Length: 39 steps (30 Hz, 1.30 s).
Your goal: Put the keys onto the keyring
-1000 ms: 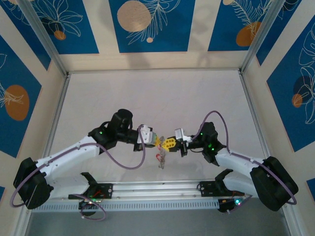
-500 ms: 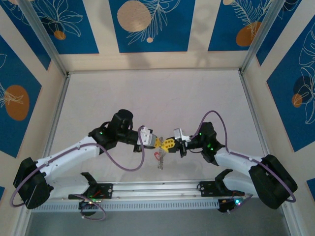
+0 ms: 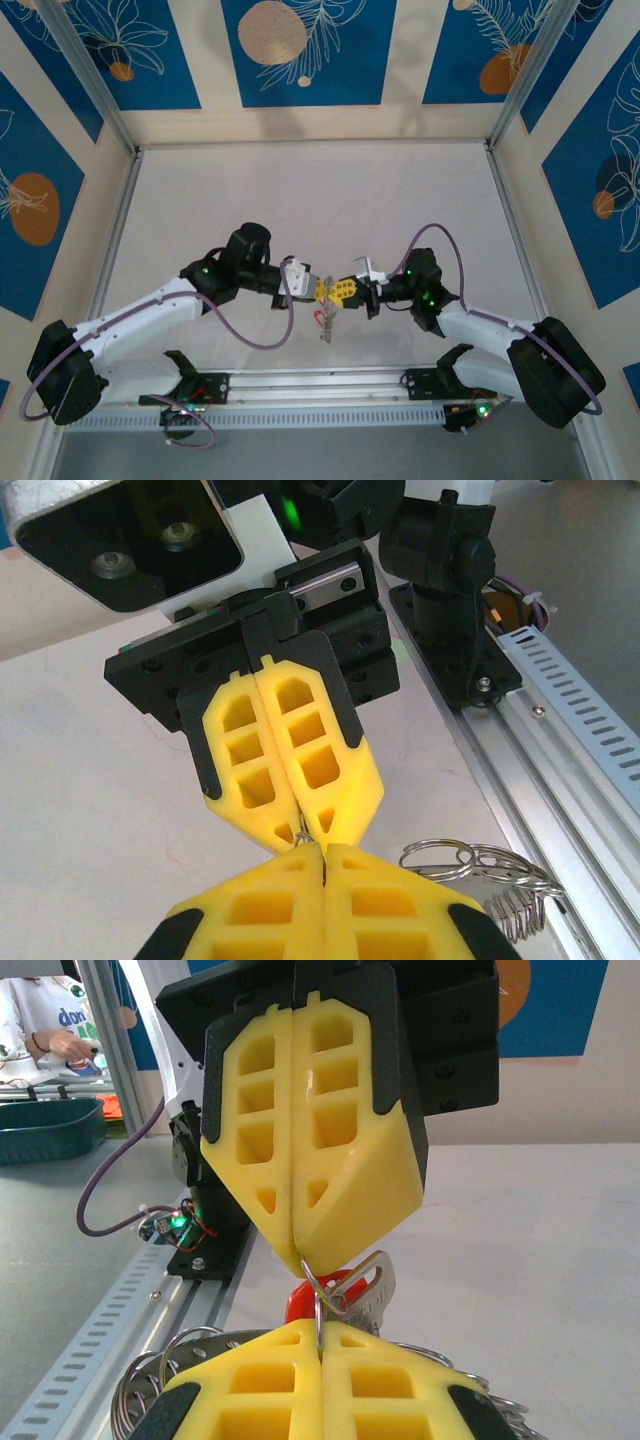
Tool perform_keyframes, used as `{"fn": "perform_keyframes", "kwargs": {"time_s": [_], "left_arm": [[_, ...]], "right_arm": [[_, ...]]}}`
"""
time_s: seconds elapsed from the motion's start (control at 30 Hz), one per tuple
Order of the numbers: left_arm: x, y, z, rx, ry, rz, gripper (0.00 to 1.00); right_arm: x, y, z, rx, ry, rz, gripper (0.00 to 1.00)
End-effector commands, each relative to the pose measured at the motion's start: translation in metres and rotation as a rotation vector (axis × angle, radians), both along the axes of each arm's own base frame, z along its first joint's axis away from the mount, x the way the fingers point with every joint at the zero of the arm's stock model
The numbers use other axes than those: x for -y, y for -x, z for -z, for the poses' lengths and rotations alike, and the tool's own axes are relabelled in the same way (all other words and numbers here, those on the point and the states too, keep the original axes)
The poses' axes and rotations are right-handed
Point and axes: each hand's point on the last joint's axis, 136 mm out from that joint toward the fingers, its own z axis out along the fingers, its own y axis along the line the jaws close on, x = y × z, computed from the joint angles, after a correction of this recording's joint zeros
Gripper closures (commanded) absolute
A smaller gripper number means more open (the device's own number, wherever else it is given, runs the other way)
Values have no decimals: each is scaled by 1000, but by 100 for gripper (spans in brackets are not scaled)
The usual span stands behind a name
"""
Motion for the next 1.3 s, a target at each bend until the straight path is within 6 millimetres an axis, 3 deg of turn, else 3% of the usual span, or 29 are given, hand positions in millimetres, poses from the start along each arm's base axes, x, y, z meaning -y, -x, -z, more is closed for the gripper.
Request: {"fn": "perform_keyframes", "kwargs": {"time_s": [0.0, 0.83, 0.93, 1.1, 1.17, 1.27], "left_arm": [[-3, 13, 5, 12, -8, 42, 100], [-1, 0, 15, 4, -43, -49, 100], [2, -8, 15, -31, -33, -106, 85], [4, -8, 7, -39, -2, -109, 79], [4, -10, 3, -39, 11, -122, 69], [5, -12, -5, -36, 35, -136, 63]], "right_arm": [[1, -10, -21, 47, -48, 49, 100], [6, -10, -22, 80, -66, 75, 100], [5, -8, -26, 106, -78, 74, 100], [4, -4, -28, 135, -78, 69, 100], [4, -2, -28, 145, -76, 64, 100], [2, -1, -27, 163, -67, 63, 100]]}}
